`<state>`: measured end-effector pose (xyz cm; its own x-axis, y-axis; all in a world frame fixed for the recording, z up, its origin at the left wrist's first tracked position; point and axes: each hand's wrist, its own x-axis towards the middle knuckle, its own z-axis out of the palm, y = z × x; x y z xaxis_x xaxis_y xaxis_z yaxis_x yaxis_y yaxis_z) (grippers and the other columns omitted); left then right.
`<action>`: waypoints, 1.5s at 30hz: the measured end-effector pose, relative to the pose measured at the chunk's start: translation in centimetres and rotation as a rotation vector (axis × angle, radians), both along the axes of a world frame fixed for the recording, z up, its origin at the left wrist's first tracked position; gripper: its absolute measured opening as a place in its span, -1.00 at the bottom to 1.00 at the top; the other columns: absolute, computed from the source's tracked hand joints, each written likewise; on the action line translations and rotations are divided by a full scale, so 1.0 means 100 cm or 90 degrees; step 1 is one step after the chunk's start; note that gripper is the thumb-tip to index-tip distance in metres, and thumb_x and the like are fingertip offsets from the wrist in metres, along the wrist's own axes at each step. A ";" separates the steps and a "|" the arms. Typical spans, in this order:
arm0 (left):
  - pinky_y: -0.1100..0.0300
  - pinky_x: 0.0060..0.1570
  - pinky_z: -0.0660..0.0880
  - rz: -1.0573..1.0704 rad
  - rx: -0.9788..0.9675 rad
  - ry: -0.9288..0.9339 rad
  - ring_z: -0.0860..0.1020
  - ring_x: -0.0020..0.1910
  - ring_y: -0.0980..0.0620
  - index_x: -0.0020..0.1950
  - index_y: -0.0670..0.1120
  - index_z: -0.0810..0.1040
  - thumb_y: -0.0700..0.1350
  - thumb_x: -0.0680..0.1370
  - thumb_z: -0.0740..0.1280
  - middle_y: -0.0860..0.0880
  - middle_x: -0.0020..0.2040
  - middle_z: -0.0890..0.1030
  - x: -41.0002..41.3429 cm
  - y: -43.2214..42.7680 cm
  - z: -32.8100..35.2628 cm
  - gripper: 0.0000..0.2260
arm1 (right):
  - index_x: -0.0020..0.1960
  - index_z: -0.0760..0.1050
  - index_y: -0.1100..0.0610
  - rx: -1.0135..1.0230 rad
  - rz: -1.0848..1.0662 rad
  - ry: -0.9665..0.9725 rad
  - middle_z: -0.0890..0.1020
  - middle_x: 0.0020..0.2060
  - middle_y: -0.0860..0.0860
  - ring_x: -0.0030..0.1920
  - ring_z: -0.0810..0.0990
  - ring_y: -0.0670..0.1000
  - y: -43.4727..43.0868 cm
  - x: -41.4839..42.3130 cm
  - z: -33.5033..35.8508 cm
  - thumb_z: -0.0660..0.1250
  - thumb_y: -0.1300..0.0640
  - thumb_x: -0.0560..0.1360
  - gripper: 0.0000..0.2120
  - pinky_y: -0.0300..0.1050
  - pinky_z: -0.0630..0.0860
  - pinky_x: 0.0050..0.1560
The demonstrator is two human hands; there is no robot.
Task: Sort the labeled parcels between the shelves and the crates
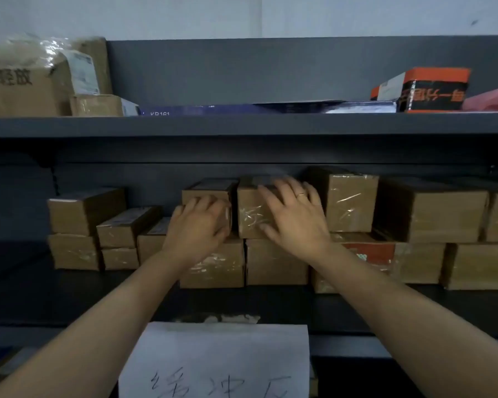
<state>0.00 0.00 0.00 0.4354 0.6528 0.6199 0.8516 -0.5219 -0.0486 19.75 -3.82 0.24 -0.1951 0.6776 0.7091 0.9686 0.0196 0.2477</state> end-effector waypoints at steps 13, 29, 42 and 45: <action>-0.26 0.33 0.12 0.114 -0.120 0.008 0.13 0.44 -0.15 0.47 0.11 0.19 0.21 0.56 0.11 -0.03 0.47 0.22 0.026 0.079 0.022 -0.50 | 0.31 0.48 0.01 0.060 -0.026 0.057 0.60 0.11 0.03 0.17 0.53 0.15 0.031 0.001 0.001 0.23 -0.18 0.50 -0.55 0.25 0.33 0.24; -0.05 0.10 0.23 0.000 -0.026 -0.317 0.31 0.26 -0.08 0.23 0.09 0.51 0.12 0.57 0.13 0.02 0.28 0.46 0.014 0.045 0.000 -0.69 | 0.50 0.17 0.08 -0.014 0.107 1.155 0.49 0.26 0.15 0.21 0.49 0.20 0.040 -0.006 0.019 0.40 -0.12 0.34 -0.18 0.19 0.47 0.25; 0.04 0.16 0.44 -0.199 -0.467 -1.017 0.47 0.07 -0.02 0.38 -0.01 0.31 -0.06 0.50 0.35 -0.07 0.23 0.48 -0.011 0.033 0.006 -0.53 | 0.22 0.41 0.07 0.090 0.215 1.178 0.52 -0.04 0.04 -0.05 0.48 0.04 0.023 -0.020 0.015 0.30 0.04 0.53 -0.71 0.05 0.45 0.09; 0.14 -0.10 0.48 -0.288 -0.453 -1.051 0.52 -0.03 0.07 0.35 0.05 0.33 -0.12 0.49 0.36 -0.02 0.12 0.51 -0.021 0.022 -0.005 -0.55 | 0.11 0.39 -0.01 0.086 0.261 1.191 0.50 0.02 0.07 0.01 0.47 0.08 0.005 -0.024 0.006 0.31 0.06 0.51 -0.81 0.20 0.42 0.21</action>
<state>-2.14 2.23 -0.47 -0.0568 0.9691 0.2401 -0.3917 -0.2428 0.8875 17.36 -3.30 0.82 0.6556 0.7253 0.2099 -0.0953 0.3552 -0.9299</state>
